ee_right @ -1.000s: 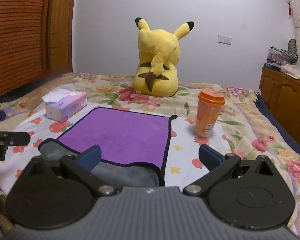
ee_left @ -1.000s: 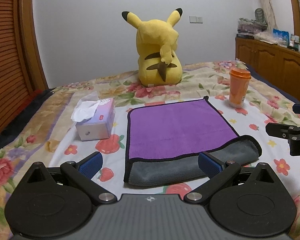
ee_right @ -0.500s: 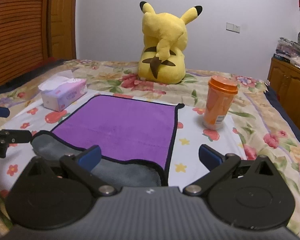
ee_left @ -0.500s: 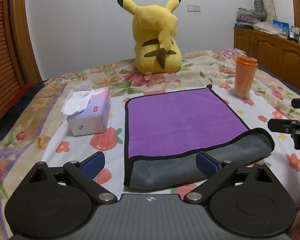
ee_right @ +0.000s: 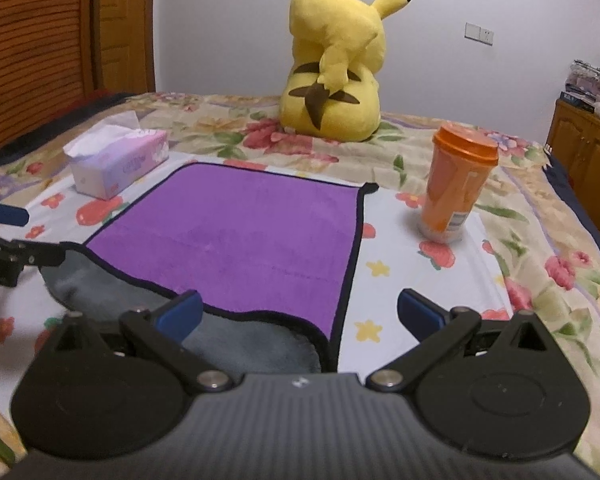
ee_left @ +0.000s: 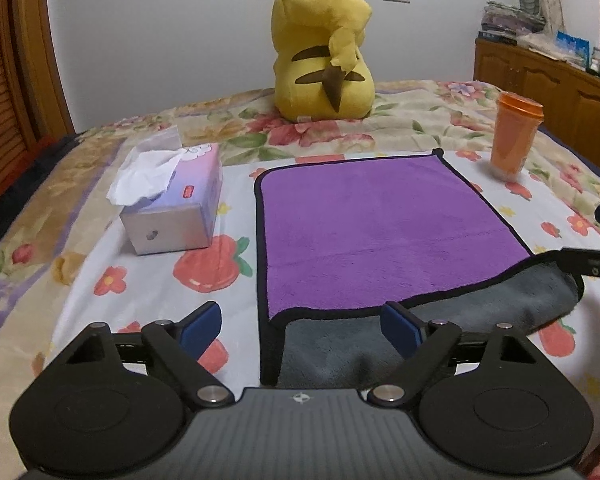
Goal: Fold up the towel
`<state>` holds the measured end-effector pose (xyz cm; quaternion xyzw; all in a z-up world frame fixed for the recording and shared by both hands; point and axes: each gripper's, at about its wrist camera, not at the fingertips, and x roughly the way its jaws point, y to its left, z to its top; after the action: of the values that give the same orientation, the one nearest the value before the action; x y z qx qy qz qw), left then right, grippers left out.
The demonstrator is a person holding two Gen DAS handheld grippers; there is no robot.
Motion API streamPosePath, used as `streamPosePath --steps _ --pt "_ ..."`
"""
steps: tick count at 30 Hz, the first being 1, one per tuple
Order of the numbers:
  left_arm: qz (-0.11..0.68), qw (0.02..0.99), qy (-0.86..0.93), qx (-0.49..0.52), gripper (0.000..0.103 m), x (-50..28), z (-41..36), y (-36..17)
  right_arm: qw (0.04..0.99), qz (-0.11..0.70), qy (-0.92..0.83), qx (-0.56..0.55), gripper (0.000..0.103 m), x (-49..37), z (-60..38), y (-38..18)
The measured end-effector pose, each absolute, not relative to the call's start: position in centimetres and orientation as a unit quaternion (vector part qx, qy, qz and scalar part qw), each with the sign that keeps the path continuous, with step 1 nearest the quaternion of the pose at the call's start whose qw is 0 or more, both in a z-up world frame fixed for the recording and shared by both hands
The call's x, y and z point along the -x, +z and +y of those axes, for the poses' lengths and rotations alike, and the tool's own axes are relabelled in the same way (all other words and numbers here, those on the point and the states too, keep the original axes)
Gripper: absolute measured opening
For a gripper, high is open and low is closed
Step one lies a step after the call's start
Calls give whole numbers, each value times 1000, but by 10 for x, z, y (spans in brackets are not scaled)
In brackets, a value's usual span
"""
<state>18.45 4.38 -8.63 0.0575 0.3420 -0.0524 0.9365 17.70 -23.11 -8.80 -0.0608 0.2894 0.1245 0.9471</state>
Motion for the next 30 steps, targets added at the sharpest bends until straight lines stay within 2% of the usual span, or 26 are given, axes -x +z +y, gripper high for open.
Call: streamPosePath --steps 4,13,18,27,30 --pt "352 933 -54 -51 88 -194 49 -93 942 305 126 62 103 -186 -231 -95" --pt "385 919 -65 -42 73 -210 58 -110 929 343 126 51 103 -201 -233 -110" --pt "394 915 -79 -37 57 -210 58 -112 919 368 134 32 103 -208 -235 -115" --pt "406 909 -90 -39 39 -211 55 -114 906 393 159 -4 102 -211 -239 -116" --pt "405 909 -87 -38 35 -210 56 -114 899 404 170 -11 85 -214 -240 -117"
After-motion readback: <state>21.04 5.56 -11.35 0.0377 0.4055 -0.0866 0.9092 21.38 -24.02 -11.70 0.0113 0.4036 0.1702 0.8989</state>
